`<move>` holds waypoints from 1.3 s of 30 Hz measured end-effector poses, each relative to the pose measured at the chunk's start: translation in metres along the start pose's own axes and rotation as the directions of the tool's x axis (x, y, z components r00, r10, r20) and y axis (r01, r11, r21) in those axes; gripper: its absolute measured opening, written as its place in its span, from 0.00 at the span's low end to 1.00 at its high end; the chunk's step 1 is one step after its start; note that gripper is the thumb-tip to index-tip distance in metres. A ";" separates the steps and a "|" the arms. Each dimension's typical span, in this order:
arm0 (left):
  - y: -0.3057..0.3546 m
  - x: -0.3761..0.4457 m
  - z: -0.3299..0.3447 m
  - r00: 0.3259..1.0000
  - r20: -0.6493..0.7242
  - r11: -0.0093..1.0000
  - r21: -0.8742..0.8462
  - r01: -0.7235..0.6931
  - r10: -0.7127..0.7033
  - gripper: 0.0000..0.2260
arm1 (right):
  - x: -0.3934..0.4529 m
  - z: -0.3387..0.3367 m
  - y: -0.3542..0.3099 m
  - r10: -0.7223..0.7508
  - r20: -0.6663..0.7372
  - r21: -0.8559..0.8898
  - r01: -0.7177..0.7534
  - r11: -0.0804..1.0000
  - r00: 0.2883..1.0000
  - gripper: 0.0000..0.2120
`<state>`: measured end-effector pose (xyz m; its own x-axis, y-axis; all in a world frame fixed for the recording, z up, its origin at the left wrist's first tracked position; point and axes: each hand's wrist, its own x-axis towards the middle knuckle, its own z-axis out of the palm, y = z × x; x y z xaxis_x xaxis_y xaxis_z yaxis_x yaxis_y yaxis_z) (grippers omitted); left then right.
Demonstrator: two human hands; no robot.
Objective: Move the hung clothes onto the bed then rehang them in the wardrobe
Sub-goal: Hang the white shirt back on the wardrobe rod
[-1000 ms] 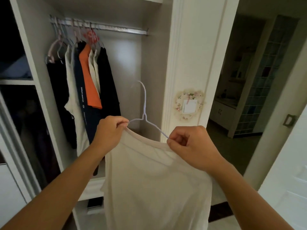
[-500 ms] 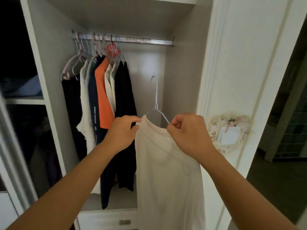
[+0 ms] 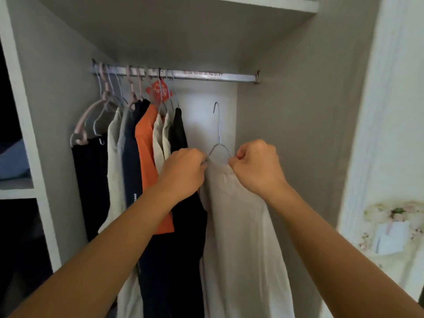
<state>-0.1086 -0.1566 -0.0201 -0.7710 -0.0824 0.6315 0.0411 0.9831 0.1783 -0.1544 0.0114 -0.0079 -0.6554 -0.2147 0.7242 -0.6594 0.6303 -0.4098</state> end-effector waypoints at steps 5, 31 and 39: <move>-0.032 0.043 -0.006 0.993 -0.068 0.994 0.057 -0.096 0.100 0.10 | 0.057 0.028 -0.016 0.005 -0.058 -0.024 -0.006 1.000 0.998 0.14; -0.068 0.120 -0.004 0.979 -0.193 0.978 0.205 -0.029 0.070 0.10 | 0.228 0.115 -0.068 -0.096 -0.028 0.083 0.098 0.992 0.995 0.21; -0.067 0.114 -0.001 0.977 -0.201 0.982 0.184 -0.028 0.066 0.09 | 0.211 0.134 -0.058 -0.050 0.040 0.135 0.044 0.990 0.998 0.18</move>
<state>-0.1984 -0.2318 0.0404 -0.6231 -0.0487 0.7806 -0.0550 0.9983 0.0184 -0.3040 -0.1703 0.0940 -0.6361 -0.2754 0.7208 -0.7312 0.5135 -0.4491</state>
